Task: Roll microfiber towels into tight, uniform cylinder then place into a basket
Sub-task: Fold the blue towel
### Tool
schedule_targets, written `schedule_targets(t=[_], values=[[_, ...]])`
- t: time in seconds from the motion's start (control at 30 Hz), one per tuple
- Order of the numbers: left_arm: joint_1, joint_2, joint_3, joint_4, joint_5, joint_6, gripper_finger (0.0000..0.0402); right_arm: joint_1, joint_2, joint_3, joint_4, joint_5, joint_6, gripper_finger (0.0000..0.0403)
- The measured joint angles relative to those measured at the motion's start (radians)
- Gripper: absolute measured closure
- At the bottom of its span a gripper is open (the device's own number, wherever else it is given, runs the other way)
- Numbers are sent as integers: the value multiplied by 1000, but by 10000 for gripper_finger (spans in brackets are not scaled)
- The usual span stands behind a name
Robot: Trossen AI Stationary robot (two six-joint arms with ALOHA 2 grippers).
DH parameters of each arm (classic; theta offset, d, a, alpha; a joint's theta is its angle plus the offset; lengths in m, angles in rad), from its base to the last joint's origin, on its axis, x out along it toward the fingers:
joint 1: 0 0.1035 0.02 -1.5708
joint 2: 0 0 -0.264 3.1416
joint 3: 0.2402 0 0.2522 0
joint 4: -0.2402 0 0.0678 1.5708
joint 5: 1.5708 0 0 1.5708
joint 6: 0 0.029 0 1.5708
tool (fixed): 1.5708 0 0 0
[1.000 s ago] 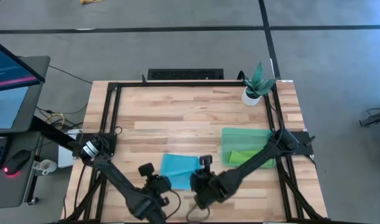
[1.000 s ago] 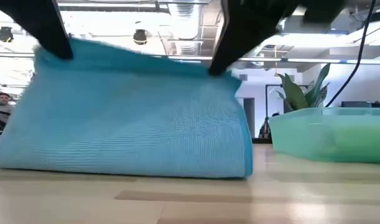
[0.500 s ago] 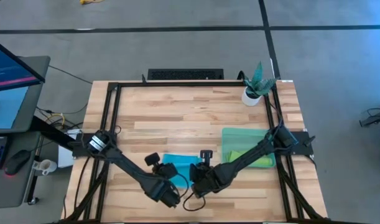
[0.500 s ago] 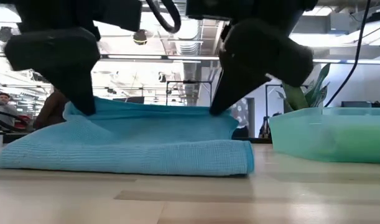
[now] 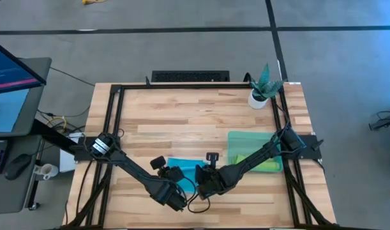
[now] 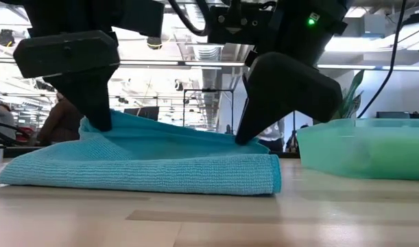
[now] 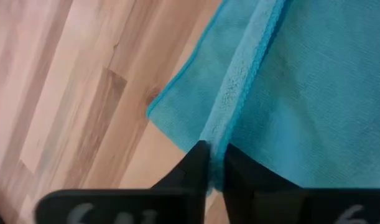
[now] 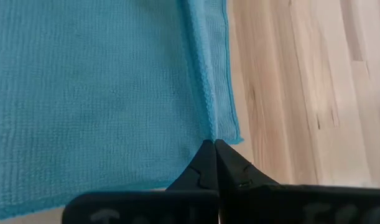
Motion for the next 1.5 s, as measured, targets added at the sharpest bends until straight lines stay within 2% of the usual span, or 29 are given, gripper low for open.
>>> schedule_targets(t=[0.2,0.3,0.47,0.57,0.67,0.8,0.93,1.1,1.23,1.37,1.5], values=[[2,0,0,4,1,38,308,-5,0,0,-1,-10,13,397],[5,0,2,-20,33,87,286,-8,0,0,0,-17,13,396],[-4,1,79,-180,43,101,270,-11,0,0,2,-52,14,388],[-28,0,151,-285,6,44,269,-11,0,0,3,-52,14,379],[-60,0,201,-306,-31,12,269,-11,0,0,12,-51,14,364],[-115,0,222,-267,-37,-20,269,-12,0,0,20,-51,14,334],[-170,0,222,-251,-28,-132,269,-12,-1,1,14,-51,14,299],[-240,0,222,-250,-66,-260,269,-10,-55,2,-66,-52,48,270],[-277,0,211,-214,-124,-333,269,18,-136,2,-184,-50,158,269],[-286,1,162,-109,-191,-306,269,98,-209,2,-252,-36,278,280],[-273,1,81,18,-212,-262,269,233,-216,2,-253,71,322,288]])
